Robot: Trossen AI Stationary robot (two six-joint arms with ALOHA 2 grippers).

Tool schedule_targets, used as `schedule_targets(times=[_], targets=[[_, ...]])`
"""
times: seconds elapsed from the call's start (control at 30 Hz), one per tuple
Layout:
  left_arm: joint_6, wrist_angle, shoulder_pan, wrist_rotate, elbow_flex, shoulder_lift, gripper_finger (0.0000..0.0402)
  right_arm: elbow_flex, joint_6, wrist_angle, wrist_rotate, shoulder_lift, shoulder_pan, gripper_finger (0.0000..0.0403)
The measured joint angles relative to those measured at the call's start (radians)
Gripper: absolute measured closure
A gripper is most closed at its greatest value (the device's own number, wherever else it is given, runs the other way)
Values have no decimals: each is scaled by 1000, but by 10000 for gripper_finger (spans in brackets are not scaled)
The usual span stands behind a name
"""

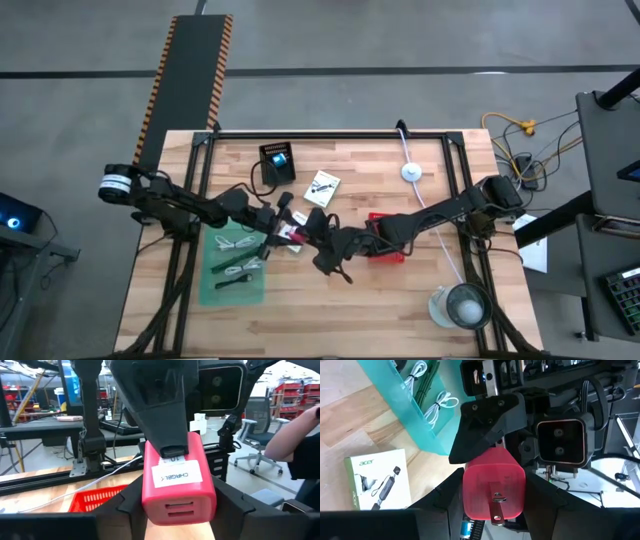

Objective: Pick and place items into bin
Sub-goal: Put the pink adapter into the black bin

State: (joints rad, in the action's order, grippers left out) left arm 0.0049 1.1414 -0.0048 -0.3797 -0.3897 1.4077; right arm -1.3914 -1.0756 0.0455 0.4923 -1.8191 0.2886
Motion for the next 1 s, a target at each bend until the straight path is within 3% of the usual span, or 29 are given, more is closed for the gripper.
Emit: schedule_targets(times=[0.17, 0.43, 0.6, 0.8, 1.0], targets=[[-5, -2, 1, -9, -4, -1, 264, 0, -1, 1, -2, 0, 1, 261], [-22, 2, 1, -16, -15, -5, 169, 3, 5, 30, -6, 0, 1, 261], [-23, 2, 1, -20, -18, -5, 149, 3, 5, 30, -3, 0, 1, 261], [-15, 2, 5, -18, -21, -4, 174, 3, 8, 29, 0, 0, 1, 261], [43, -6, 7, 4, -22, -4, 261, 2, 1, 33, 8, 0, 1, 261]])
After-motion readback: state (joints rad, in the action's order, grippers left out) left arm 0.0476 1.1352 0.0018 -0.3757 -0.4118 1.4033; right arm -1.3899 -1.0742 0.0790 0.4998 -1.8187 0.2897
